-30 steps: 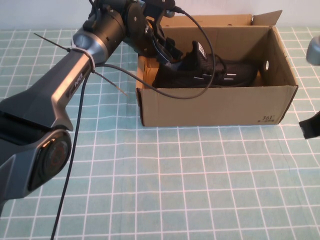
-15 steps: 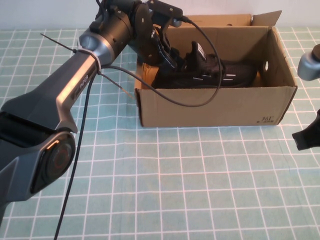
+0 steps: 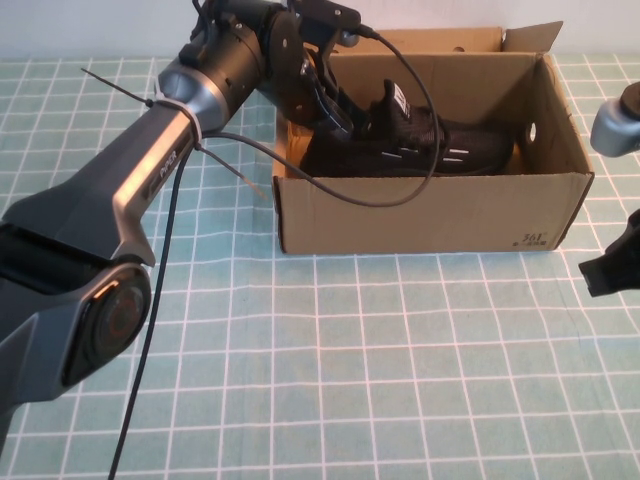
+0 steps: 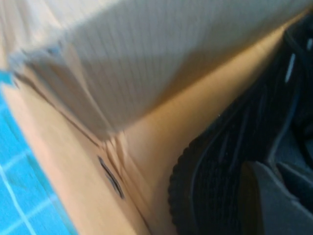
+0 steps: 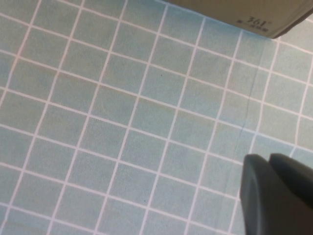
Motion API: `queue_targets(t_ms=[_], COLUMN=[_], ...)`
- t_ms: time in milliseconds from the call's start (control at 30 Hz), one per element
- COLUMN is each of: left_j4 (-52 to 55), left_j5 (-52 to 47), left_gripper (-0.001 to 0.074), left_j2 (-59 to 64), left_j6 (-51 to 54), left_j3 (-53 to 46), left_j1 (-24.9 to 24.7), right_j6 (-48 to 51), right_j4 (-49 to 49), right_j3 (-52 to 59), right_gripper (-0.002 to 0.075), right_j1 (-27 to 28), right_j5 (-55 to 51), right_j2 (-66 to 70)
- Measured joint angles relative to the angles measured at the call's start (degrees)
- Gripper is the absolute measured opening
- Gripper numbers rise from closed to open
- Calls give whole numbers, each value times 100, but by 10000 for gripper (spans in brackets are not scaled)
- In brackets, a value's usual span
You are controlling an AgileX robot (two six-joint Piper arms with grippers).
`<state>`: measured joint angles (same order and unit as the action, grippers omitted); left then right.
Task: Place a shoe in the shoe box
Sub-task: Place the shoe in the shoe box
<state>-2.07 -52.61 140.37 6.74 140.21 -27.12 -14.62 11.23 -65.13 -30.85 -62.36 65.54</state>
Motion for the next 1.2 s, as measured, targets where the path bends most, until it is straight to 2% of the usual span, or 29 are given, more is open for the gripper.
queue_targets(t_ms=[333,533,667,800,867,1067,1133,1200], left_j4=[-306,-341,-409,-488,-492,-344,-203,-101], left_j5=[746,791,783,783,698,-29,-273,-493], left_gripper=[6,20,153,361,407,444,428,379], left_j2=[35,170,240,240,240,-60,-226,-381], left_j6=[891,990,977,590,440,295,267,204], left_j3=[0,0,0,13,85,448,640,803], left_j1=[10,34,47,47,47,54,54,54], right_j6=[13,13,13,13,13,13,13,13], right_j4=[-35,-110,-133,-155,-168,-168,-182,-193], right_j3=[0,0,0,0,0,0,0,0], right_gripper=[0,0,0,0,0,0,0,0], right_j1=[0,0,0,0,0,0,0,0], right_j5=[27,27,27,27,27,27,-22,-79], right_j2=[0,0,0,0,0,-13,-65,-142])
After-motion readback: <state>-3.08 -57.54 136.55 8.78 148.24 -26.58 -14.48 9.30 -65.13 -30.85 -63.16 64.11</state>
